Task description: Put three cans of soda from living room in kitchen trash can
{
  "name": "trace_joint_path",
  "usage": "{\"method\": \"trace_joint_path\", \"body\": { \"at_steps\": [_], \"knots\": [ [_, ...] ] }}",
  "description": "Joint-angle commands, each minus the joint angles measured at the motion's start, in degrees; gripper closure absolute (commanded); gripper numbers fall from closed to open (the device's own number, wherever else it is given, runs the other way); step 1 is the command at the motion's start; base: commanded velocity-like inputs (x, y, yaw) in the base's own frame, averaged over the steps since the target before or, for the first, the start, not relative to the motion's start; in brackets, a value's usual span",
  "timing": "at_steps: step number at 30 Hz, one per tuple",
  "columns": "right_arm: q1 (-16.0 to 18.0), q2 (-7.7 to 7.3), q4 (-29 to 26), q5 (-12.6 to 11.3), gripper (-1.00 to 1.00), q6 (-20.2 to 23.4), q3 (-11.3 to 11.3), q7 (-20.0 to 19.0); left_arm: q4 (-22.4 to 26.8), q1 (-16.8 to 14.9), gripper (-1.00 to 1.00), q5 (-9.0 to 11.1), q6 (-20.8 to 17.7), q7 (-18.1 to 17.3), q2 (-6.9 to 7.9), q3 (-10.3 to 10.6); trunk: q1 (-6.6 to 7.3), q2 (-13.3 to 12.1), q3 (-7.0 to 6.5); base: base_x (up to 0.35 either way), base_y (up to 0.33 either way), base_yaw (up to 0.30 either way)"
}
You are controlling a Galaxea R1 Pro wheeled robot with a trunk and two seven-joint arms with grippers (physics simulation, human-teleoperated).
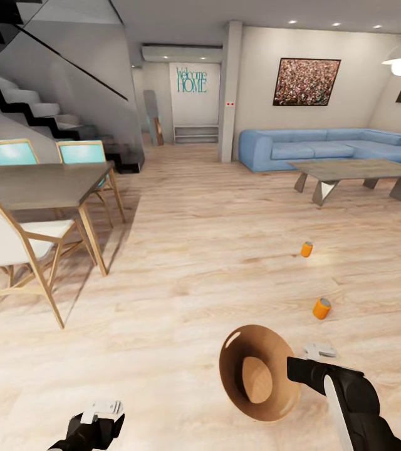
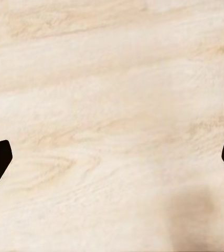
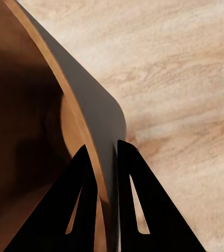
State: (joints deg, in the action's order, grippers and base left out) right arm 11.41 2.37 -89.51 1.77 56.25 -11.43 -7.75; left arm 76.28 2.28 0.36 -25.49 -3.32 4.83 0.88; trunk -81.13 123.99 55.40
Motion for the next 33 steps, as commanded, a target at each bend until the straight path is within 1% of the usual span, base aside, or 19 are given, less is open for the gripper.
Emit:
{"method": "trace_joint_path", "body": {
  "at_steps": [1,22,28,33],
  "knots": [
    [0.02,0.01,-0.03,-1.16,1.00,0.06,0.00,-0.25,0.00,0.00,-1.00,0.00,0.00,-0.01,0.00,0.00,0.00,0.00,-0.01,0.338,0.000,0.000],
    [0.02,0.01,-0.05,-1.12,1.00,0.03,-0.01,-0.25,-0.05,0.00,-1.00,0.05,0.00,0.16,0.00,0.00,0.00,0.00,-0.01,0.338,0.000,-0.001],
    [0.02,0.01,-0.05,-1.07,1.00,0.09,-0.08,-0.25,-0.01,0.00,-1.00,0.00,0.00,0.16,0.00,0.00,0.00,0.00,-0.01,0.338,0.000,-0.139],
    [0.02,0.01,-0.05,-1.02,1.00,0.09,-0.09,-0.25,-0.05,0.00,-1.00,-0.01,0.00,0.16,0.00,0.00,0.00,0.00,-0.01,0.338,0.000,-0.036]
  ]
}}
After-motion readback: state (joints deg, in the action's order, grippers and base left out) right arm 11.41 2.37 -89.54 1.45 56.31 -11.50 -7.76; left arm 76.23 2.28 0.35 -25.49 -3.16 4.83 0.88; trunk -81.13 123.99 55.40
